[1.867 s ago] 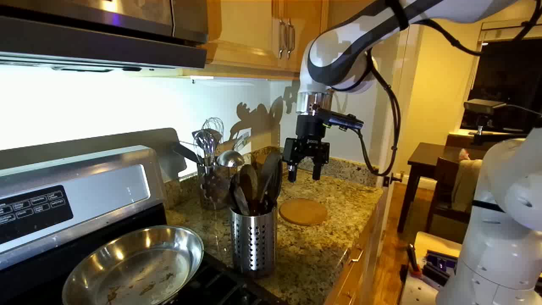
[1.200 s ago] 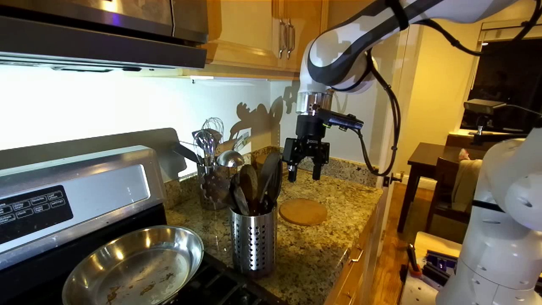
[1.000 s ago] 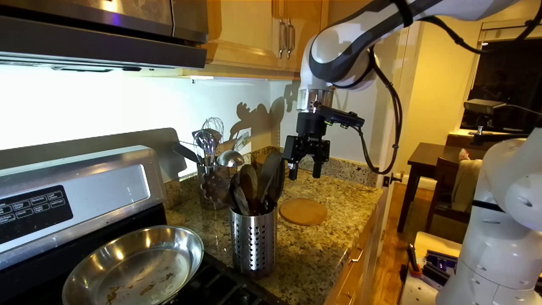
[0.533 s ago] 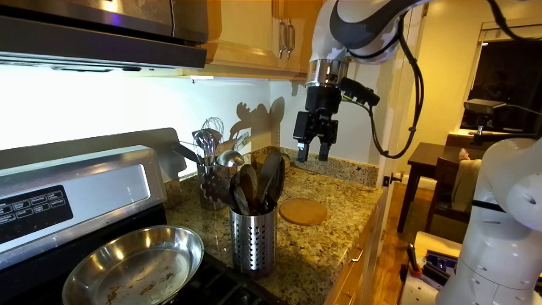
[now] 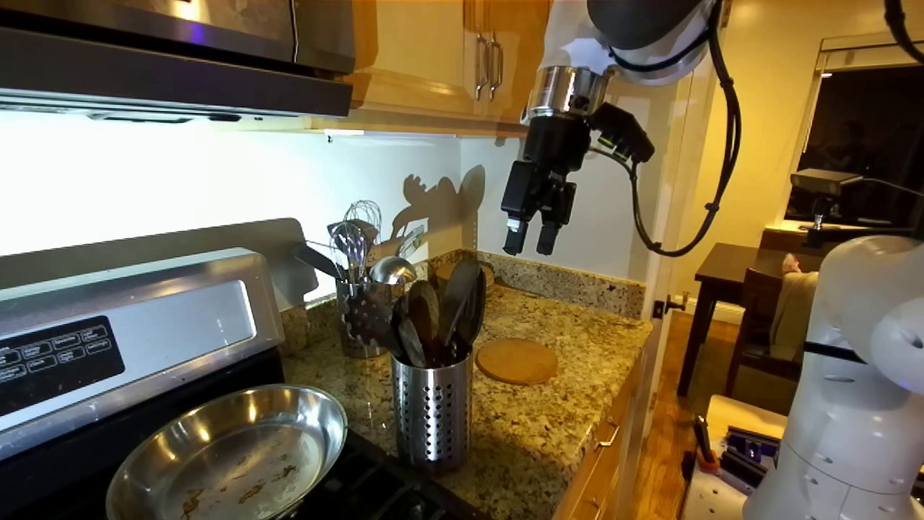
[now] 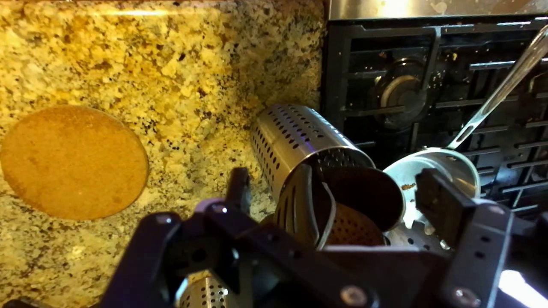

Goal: Pick up the wooden spoon from the utensil holder and put it on the countertop.

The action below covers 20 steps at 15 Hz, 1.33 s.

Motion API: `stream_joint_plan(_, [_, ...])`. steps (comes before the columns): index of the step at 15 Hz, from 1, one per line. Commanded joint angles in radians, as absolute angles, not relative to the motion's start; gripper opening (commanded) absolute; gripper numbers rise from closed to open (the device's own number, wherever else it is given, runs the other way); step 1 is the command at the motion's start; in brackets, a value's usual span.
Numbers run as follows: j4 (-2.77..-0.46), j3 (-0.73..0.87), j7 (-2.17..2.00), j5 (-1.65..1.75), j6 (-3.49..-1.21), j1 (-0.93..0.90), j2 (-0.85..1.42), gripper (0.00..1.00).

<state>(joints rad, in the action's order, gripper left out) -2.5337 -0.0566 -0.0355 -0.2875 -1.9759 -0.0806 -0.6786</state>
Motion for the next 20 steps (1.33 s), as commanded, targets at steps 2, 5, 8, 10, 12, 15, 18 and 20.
stream_joint_plan(2, [-2.533,-0.055,-0.029,-0.304,-2.125,-0.089,-0.635,1.00])
stream_joint_plan(5, [-2.521,-0.052,-0.034,-0.307,-2.186,-0.094,-0.590,1.00])
stream_joint_plan(8, [-2.499,-0.047,-0.036,-0.317,-2.220,-0.099,-0.535,1.00])
stream_joint_plan(10, [-2.478,-0.048,-0.036,-0.322,-2.230,-0.102,-0.499,1.00])
stream_joint_plan(12, [-2.450,-0.050,-0.034,-0.328,-2.233,-0.107,-0.465,1.00])
stream_joint_plan(15, [-2.405,-0.051,-0.029,-0.341,-2.229,-0.119,-0.414,1.00])
stream_joint_plan(18, [-2.361,-0.051,-0.026,-0.358,-2.220,-0.127,-0.363,1.00])
stream_joint_plan(20, [-2.338,-0.051,-0.025,-0.370,-2.215,-0.131,-0.335,1.00])
